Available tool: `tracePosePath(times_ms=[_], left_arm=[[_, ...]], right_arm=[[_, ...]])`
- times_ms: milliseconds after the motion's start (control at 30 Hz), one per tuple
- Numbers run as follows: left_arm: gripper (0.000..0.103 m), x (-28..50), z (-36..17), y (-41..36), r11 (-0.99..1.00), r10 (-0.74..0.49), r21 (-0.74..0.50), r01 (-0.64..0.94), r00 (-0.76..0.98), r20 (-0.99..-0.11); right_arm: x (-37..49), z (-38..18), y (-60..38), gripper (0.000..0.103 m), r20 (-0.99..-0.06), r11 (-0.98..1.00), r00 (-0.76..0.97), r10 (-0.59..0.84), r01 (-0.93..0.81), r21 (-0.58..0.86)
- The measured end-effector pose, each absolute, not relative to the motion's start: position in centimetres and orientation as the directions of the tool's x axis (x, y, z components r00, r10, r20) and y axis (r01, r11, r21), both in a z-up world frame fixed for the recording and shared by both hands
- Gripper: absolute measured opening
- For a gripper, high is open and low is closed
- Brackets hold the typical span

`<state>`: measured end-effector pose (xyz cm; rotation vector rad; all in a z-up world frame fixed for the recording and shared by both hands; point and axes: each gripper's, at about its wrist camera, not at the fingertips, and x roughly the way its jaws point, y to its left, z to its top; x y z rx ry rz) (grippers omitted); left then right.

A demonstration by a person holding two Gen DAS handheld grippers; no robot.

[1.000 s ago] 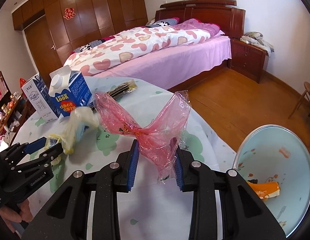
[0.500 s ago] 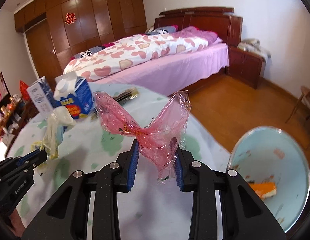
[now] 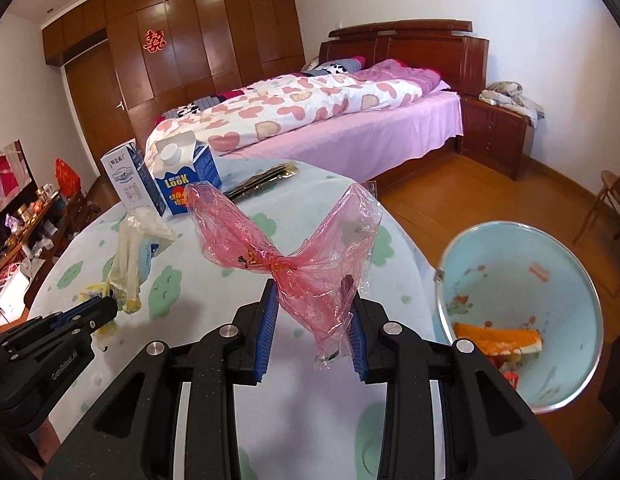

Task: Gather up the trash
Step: 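Lift the yellow bag and pink bag and carry them over the wastebasket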

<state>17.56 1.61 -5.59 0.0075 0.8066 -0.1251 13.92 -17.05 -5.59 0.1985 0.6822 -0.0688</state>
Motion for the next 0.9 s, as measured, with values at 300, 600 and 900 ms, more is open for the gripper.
tracePosePath(times_ms=[300,600,900], left_arm=[[0.011,14.6,-4.6,-0.2,0.991,-0.103,-0.012,0.132,0.707,-0.7],[0.011,12.6,-4.1,-2.1,0.987,-0.108,0.011,0.161,0.706,-0.7],[0.011,10.8,-4.2,-4.2,0.98,-0.129,0.016,0.199,0.692,-0.71]], right_arm=[[10.6,-4.8,-18.0,0.033,-0.617,0.977,0.787,-0.007,0.136,0.162],[7.6,-4.5,-19.5,0.033,-0.601,0.976,0.798,-0.029,0.151,0.154],[5.3,-4.0,-21.6,0.033,-0.594,0.975,0.801,-0.072,0.182,0.128]])
